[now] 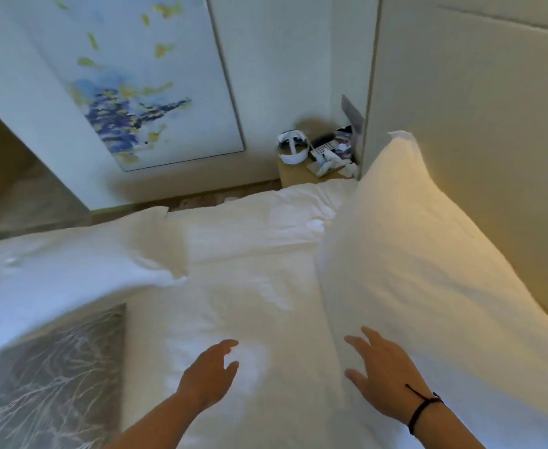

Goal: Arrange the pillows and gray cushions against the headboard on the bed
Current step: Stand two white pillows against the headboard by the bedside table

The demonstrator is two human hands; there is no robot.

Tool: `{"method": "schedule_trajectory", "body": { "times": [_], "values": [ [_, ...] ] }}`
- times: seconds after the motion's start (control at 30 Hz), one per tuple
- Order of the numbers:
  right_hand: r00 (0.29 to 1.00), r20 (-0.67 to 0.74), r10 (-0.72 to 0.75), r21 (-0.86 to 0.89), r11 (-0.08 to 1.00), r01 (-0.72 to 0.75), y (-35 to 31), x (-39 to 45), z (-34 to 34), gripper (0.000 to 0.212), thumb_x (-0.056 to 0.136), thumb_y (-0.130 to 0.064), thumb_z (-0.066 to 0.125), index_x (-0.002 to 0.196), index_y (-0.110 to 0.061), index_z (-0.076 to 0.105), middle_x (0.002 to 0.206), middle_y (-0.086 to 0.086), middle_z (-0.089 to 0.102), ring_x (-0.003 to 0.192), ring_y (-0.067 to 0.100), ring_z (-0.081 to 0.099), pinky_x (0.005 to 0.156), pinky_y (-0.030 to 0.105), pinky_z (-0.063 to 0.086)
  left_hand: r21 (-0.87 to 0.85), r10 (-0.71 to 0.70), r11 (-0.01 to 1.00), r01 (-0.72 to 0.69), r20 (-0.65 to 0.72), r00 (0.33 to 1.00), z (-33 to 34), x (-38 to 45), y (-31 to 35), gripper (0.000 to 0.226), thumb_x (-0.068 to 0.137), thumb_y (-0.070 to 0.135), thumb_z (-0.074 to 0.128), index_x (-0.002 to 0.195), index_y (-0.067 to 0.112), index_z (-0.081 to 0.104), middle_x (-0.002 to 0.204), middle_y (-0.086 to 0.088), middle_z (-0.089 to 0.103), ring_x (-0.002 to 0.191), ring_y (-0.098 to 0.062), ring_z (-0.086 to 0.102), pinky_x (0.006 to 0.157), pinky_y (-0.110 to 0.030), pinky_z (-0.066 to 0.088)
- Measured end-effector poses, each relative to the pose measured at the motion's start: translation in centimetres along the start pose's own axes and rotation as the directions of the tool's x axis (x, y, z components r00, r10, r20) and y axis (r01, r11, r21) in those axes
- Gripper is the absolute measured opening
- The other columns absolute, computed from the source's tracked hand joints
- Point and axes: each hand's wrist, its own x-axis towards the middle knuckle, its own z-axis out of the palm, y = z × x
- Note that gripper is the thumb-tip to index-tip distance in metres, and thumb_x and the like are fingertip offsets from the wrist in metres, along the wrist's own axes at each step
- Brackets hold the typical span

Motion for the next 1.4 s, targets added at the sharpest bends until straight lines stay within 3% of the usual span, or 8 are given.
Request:
{"method": "schedule_trajectory", "body": {
  "times": [0.13, 0.27, 0.57, 0.77, 0.9, 1.03, 1.2, 1.4],
  "values": [
    [0.965, 0.117, -0.233, 0.045, 0.972, 0.229, -8.3, 4.1, 2.0, 0.057, 0.094, -0.055, 0.045, 0.146, -0.035, 0.033, 0.15, -0.013, 0.038, 0.132, 0.012, 0.043, 0.108, 0.028, 0.035, -0.202, -0.239, 0.958, 0.204, -0.166, 0.957, -2.1, -4.0, -8.0, 0.024, 0.095, 0.036, 0.053, 0.113, 0.051, 0.048, 0.114, 0.018, 0.063, 0.098, -0.004, 0.061, 0.094, -0.032, 0.05],
    [0.892, 0.163, -0.421, 0.033, 0.906, 0.422, -16.9, 6.6, 4.0, 0.053, 0.096, -0.048, 0.042, 0.147, -0.034, 0.032, 0.149, -0.014, 0.039, 0.129, 0.011, 0.046, 0.105, 0.028, 0.038, -0.36, -0.394, 0.881, 0.305, -0.205, 0.896, -2.3, -8.0, -13.6, 0.026, 0.097, 0.03, 0.052, 0.118, 0.045, 0.053, 0.116, 0.017, 0.062, 0.095, -0.002, 0.06, 0.089, -0.024, 0.048],
    [0.83, 0.283, -0.482, -0.003, 0.864, 0.503, -30.9, 9.3, 9.6, 0.058, 0.098, -0.037, 0.044, 0.15, -0.035, 0.021, 0.155, -0.013, 0.03, 0.137, 0.012, 0.036, 0.112, 0.03, 0.031, -0.581, -0.578, 0.738, 0.343, -0.282, 0.766, -4.1, -10.9, -24.9, 0.027, 0.093, 0.02, 0.051, 0.112, 0.034, 0.064, 0.103, 0.007, 0.071, 0.099, -0.014, 0.065, 0.086, -0.033, 0.051],
    [0.863, 0.321, -0.39, -0.114, 0.888, 0.445, -35.3, 14.1, 12.9, 0.064, 0.096, -0.038, 0.047, 0.151, -0.038, 0.014, 0.153, -0.015, 0.03, 0.134, 0.009, 0.039, 0.107, 0.026, 0.034, -0.415, -0.571, 0.802, 0.429, -0.326, 0.753, -4.5, -4.9, -34.6, 0.032, 0.094, 0.035, 0.049, 0.126, 0.032, 0.053, 0.124, 0.002, 0.058, 0.109, -0.017, 0.054, 0.097, -0.041, 0.046],
    [0.875, 0.345, -0.34, -0.207, 0.882, 0.424, -37.9, 19.9, 16.5, 0.063, 0.096, -0.038, 0.046, 0.151, -0.034, 0.015, 0.153, -0.013, 0.03, 0.132, 0.01, 0.041, 0.105, 0.026, 0.037, -0.129, -0.429, 0.902, 0.411, -0.352, 0.832, -2.9, 2.3, -40.1, 0.055, 0.095, 0.054, 0.039, 0.147, 0.037, 0.029, 0.16, 0.001, 0.024, 0.146, -0.023, 0.022, 0.12, -0.046, 0.012],
    [0.86, 0.369, -0.352, -0.269, 0.845, 0.461, -40.3, 26.0, 21.1, 0.062, 0.096, -0.038, 0.046, 0.151, -0.034, 0.016, 0.152, -0.014, 0.029, 0.133, 0.011, 0.039, 0.107, 0.026, 0.035, 0.011, -0.358, 0.916, 0.401, -0.43, 0.829, -1.9, 10.9, -46.4, 0.07, 0.092, 0.07, 0.017, 0.154, 0.039, 0.006, 0.165, 0.003, -0.006, 0.151, -0.023, -0.006, 0.121, -0.051, -0.005],
    [0.877, 0.314, -0.364, -0.359, 0.809, 0.465, -43.0, 36.0, 25.8, 0.071, 0.096, -0.039, 0.048, 0.153, -0.03, 0.007, 0.158, -0.004, 0.019, 0.141, 0.018, 0.031, 0.113, 0.032, 0.032, -0.13, -0.447, 0.875, 0.467, -0.589, 0.673, 0.3, 18.8, -50.8, 0.078, 0.089, 0.077, 0.013, 0.155, 0.036, 0.004, 0.165, 0.004, -0.001, 0.151, -0.02, -0.005, 0.123, -0.043, -0.001],
    [0.935, 0.08, -0.344, -0.414, 0.842, 0.345, -48.0, 48.7, 28.2, 0.091, 0.091, -0.04, 0.057, 0.154, -0.021, -0.006, 0.163, 0.011, 0.001, 0.145, 0.032, 0.023, 0.115, 0.042, 0.03, -0.103, -0.386, 0.899, 0.425, -0.646, 0.658, 5.0, 22.6, -52.1, 0.086, 0.086, 0.074, 0.027, 0.157, 0.027, 0.011, 0.165, -0.004, 0.006, 0.151, -0.024, 0.0, 0.123, -0.044, 0.0]
  ]
}}
